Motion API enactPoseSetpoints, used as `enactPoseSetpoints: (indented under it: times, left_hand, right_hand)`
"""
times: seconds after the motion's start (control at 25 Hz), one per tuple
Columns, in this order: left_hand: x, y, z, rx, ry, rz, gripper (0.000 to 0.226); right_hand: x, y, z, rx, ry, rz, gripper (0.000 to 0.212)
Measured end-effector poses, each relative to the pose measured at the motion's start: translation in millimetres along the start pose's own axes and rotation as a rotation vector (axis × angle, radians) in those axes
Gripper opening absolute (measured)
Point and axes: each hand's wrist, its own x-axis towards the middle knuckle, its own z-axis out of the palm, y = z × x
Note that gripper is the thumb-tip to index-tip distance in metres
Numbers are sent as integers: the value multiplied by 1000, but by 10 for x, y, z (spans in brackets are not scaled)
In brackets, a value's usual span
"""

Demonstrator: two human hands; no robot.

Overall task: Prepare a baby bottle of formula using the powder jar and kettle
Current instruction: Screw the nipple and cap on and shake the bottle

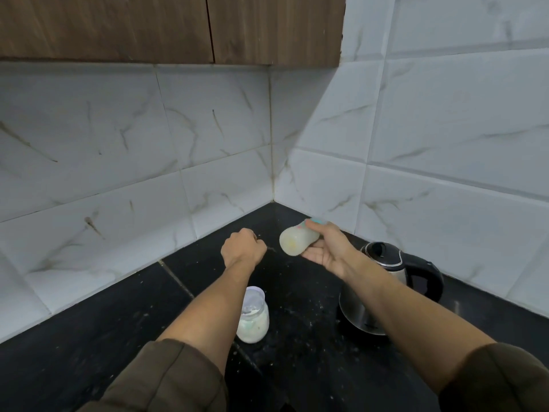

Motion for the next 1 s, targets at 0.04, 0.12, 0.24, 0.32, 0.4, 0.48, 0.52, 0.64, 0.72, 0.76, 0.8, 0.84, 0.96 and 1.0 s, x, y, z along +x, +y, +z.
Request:
enactPoseSetpoints:
  times: [0.04,0.12,0.24,0.32,0.4,0.48,0.52,0.64,0.72,0.76,0.8,0.84,0.96,1.0]
  left_hand:
    - [-16,-38,14,8,-9,-5,22]
    - [-49,-94,39,3,-17,-14,22]
    - [-131,-174,63,14,-38,-20,23]
    - [-214,-243,80,23,-42,-27,24]
    - [-260,-268,102,20,-39,-21,25]
    - [-292,-272,124,15,-46,-9,25]
    - [-307,-273,129,18,-52,-3,25]
    - [-335,-320,152,21,-52,6,24]
    - [-362,-334,165,26,-41,8,24]
    - [-375,-334,166,31,-37,9,24]
    - [-386,-337,164,35,-37,12,23]
    - [-395,-341,159,37,-37,13,23]
    - [-401,-362,141,41,-30,18,21]
    - [-402,-369,136,40,-24,21,21]
  right_hand:
    - [-25,82,-10,-79,-27,64,61]
    - [-97,227,-58,-335,-203,145,66]
    - [-179,326,-150,-347,-181,152,61]
    - [-215,437,-187,-190,6,176,53]
    - [-289,545,-179,-257,3,266,51]
    - [-357,624,-182,-435,-198,322,56]
    - [-389,627,-185,-466,-273,323,58]
    - [-401,569,-201,-353,-91,269,52]
    - [-412,580,-216,-254,41,274,48]
    - [-436,593,-202,-289,20,298,50]
    - [-467,621,-179,-367,-49,329,55]
    - [-501,645,-163,-452,-159,348,59]
    - [-547,597,-189,-522,-272,238,65]
    - [-543,568,-207,-433,-160,152,64]
